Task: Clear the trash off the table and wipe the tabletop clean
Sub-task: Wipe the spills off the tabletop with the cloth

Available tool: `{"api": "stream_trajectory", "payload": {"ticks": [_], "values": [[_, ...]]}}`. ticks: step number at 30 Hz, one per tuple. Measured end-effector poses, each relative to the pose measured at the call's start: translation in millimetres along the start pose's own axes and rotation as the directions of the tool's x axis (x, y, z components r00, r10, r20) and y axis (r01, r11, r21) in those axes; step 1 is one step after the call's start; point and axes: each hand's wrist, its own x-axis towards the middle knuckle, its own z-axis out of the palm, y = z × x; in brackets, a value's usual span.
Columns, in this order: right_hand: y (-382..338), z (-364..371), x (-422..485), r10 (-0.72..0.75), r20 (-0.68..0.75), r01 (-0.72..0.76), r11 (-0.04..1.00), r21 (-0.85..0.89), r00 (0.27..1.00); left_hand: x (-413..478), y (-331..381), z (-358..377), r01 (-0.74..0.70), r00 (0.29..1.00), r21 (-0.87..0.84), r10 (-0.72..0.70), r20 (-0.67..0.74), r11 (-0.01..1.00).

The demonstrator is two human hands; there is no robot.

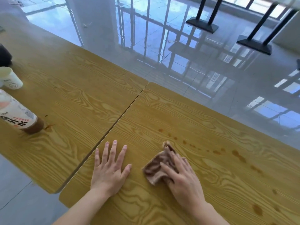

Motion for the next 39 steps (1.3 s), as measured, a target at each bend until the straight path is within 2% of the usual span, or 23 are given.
{"api": "stream_trajectory", "payload": {"ticks": [2,4,8,10,13,15,17,18,20,22,24,25,27,29,31,32,34,36,37,39], "values": [[8.8,-9.0,25.7,0.169,-0.026,-0.169,0.986,-0.003,0.985,10.2,12.0,-1.1,0.054,0.998,-0.043,-0.053,0.016,0.998],[-3.1,-11.3,45.4,0.226,-0.015,-0.226,0.974,-0.011,0.974,21.4,26.4,-3.4,0.1,0.995,-0.05,-0.099,0.028,0.994],[-17.6,8.1,5.6,-0.101,-0.015,0.1,0.995,-0.005,0.995,26.4,34.1,1.0,0.116,0.993,0.005,-0.116,-0.027,0.993],[1.2,11.3,-26.6,-0.136,-0.009,0.136,0.991,-0.015,0.991,25.4,32.2,3.5,0.115,0.992,-0.007,-0.116,-0.045,0.993],[41.9,-0.4,-19.7,0.107,-0.081,-0.111,0.993,-0.04,0.991,27.3,34.5,3.8,0.125,0.99,-0.004,-0.125,-0.061,0.992],[52.0,-14.3,16.9,0.311,-0.092,-0.308,0.95,0.042,0.946,28.2,35.5,2.9,0.122,0.991,0.016,-0.12,-0.061,0.992],[39.4,-23.9,43.5,0.389,-0.058,-0.384,0.92,0.083,0.919,27.5,35.1,2.6,0.119,0.991,0.021,-0.117,-0.07,0.993],[28.0,-20.4,45.2,0.323,-0.066,-0.319,0.945,0.074,0.944,26.8,34.7,2.4,0.122,0.99,0.016,-0.121,-0.072,0.992],[3.6,-3.7,17.0,0.082,-0.085,-0.079,0.996,0.039,0.993,25.7,35.6,1.2,0.119,0.99,-0.004,-0.119,-0.078,0.993],[-6.0,10.4,-29.9,-0.132,-0.098,0.137,0.99,0.045,0.986,26.4,36.2,0.3,0.127,0.988,-0.002,-0.127,-0.09,0.992],[17.2,12.7,-45.8,-0.184,-0.08,0.188,0.981,0.045,0.98,27.6,36.3,1.6,0.128,0.988,0.009,-0.127,-0.089,0.992],[32.2,8.6,-40.4,-0.13,-0.084,0.132,0.991,0.013,0.988,28.0,36.1,2.0,0.128,0.987,0.006,-0.127,-0.094,0.992],[52.4,-6.6,-10.8,0.076,-0.092,-0.076,0.997,0.0,0.993,29.2,34.5,2.8,0.137,0.985,0.012,-0.135,-0.108,0.99],[59.1,-20.3,32.4,0.279,-0.111,-0.273,0.96,0.067,0.954,29.9,35.3,5.6,0.147,0.983,0.019,-0.144,-0.115,0.989],[48.1,-27.9,63.5,0.367,-0.058,-0.358,0.926,0.122,0.928,29.3,35.8,6.6,0.149,0.982,0.021,-0.146,-0.119,0.989],[38.6,-26.4,67.2,0.325,-0.05,-0.318,0.941,0.114,0.944,29.0,35.3,6.6,0.149,0.982,0.02,-0.146,-0.118,0.989],[18.3,-10.8,41.5,0.124,-0.065,-0.12,0.991,0.066,0.99,28.1,34.6,5.3,0.149,0.982,0.015,-0.146,-0.117,0.989],[7.9,5.9,-13.3,-0.093,-0.087,0.097,0.994,0.047,0.992,27.9,36.0,4.4,0.149,0.982,0.015,-0.146,-0.121,0.989],[11.2,10.0,-36.6,-0.156,-0.086,0.161,0.985,0.056,0.984,27.8,36.5,4.5,0.149,0.982,0.016,-0.146,-0.121,0.989],[33.9,6.3,-44.9,-0.126,-0.073,0.129,0.991,0.043,0.989,28.3,37.5,4.5,0.146,0.983,0.013,-0.143,-0.119,0.989]]}}
